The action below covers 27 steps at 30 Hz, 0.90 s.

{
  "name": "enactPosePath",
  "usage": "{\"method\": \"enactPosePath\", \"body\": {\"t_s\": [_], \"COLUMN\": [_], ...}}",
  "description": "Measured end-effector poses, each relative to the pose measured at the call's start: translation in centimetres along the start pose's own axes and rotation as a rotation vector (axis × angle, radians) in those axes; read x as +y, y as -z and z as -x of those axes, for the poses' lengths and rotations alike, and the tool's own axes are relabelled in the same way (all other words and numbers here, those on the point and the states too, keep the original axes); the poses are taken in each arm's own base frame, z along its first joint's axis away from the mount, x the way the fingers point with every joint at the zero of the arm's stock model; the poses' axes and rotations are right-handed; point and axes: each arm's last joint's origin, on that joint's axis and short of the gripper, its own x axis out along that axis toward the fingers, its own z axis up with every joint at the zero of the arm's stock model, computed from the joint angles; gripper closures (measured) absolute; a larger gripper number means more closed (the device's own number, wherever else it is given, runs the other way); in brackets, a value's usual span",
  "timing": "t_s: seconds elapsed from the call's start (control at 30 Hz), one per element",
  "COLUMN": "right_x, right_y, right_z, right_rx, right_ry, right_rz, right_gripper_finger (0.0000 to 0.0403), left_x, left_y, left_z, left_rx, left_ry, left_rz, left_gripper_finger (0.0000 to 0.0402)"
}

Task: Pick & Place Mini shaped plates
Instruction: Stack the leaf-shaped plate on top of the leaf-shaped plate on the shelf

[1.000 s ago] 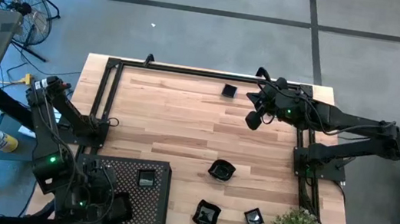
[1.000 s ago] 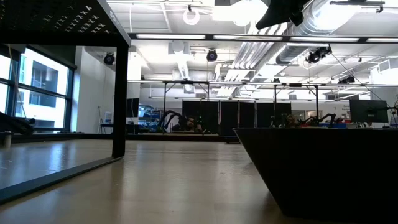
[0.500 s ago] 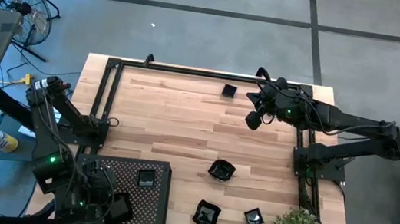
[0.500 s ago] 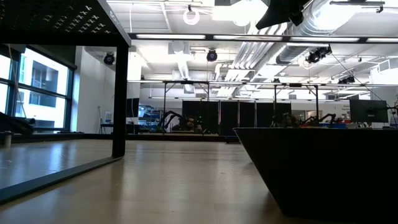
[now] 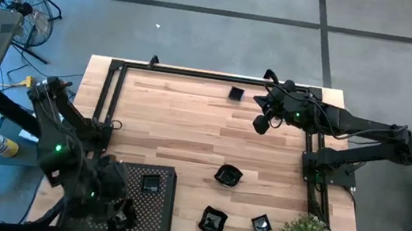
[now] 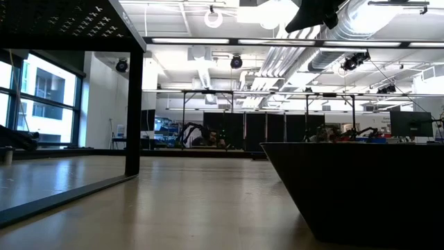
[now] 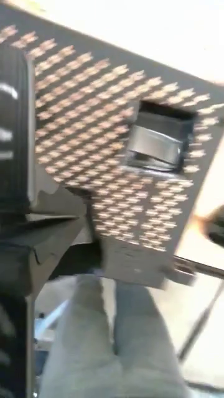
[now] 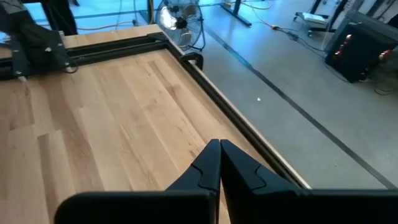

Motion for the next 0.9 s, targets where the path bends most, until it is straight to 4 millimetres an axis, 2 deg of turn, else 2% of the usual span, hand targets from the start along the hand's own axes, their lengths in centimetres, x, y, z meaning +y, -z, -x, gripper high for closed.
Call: {"method": "enactPosePath", "body": {"t_s": [0.2,0.3,0.53,0.73,0.9], "right_x": [0.3,0.8,2.4,2.4,2.4], "right_y": [0.0,0.6,5.2,7.8,9.8], "right_z": [0.0,-0.5,-2.2,-0.8,-0.1], "right_rx": [0.014,-0.009,0.002,0.161,0.385], "right_ry": [-0.111,-0.227,-0.477,-0.513,-0.513], "right_rz": [-0.001,-0.023,-0.154,-0.18,-0.167], "right_gripper_finger": [0.0402,0.0402,0.0402,0.0402,0.04], "left_x": [1.8,3.1,6.8,11.3,14.7], "left_y": [-3.7,-5.2,-8.7,-10.4,-11.1], "left_z": [0.5,-0.1,-4.1,-7.6,-9.7], "left_rx": [-0.259,-0.372,-0.592,-0.728,-0.855], "left_ry": [0.014,-0.005,0.108,0.179,0.225], "left_rz": [-0.047,-0.082,-0.131,-0.114,-0.06], "left_gripper_finger": [0.04,0.04,0.0401,0.0401,0.0401]}}
